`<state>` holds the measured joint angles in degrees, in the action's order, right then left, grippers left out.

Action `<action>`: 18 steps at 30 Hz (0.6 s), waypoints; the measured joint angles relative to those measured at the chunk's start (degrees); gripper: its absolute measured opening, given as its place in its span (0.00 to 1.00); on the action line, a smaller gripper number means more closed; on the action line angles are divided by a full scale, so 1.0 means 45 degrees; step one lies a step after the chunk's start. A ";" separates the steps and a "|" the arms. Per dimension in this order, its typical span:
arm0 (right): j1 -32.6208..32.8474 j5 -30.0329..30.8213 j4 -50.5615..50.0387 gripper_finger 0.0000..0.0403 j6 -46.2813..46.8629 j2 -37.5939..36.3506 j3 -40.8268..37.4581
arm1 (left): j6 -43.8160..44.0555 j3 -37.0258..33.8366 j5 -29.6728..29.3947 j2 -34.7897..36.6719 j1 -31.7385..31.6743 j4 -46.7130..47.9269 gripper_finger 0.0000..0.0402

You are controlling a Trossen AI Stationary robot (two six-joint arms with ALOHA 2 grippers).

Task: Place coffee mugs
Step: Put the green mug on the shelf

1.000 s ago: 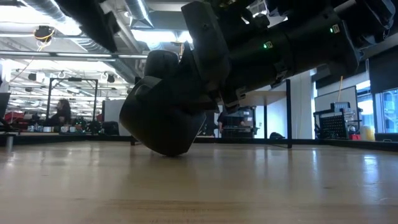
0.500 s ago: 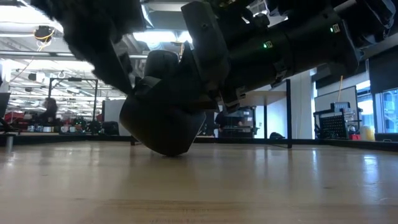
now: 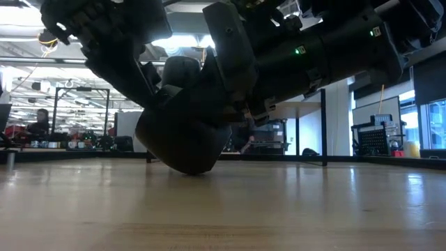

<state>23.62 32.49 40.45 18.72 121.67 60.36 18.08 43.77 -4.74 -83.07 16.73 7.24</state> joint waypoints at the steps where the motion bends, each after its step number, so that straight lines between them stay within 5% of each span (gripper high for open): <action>1: 0.0000 0.0000 0.0000 0.34 0.0004 0.0000 0.0000 | -0.0199 0.0000 -0.0072 0.0000 0.0001 0.0011 0.25; 6: -0.0005 0.0026 -0.0021 0.34 -0.0005 0.0000 0.0171 | -0.1644 0.0000 -0.0017 -0.0005 -0.0213 -0.0025 0.03; 18: 0.0764 0.0118 -0.1924 0.34 0.0880 -0.0936 0.1746 | -0.2620 0.2229 0.0659 0.0257 -0.0227 0.4259 0.01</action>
<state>27.05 33.02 31.79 22.68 117.45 68.21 6.29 53.80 -1.77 -81.91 15.70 26.41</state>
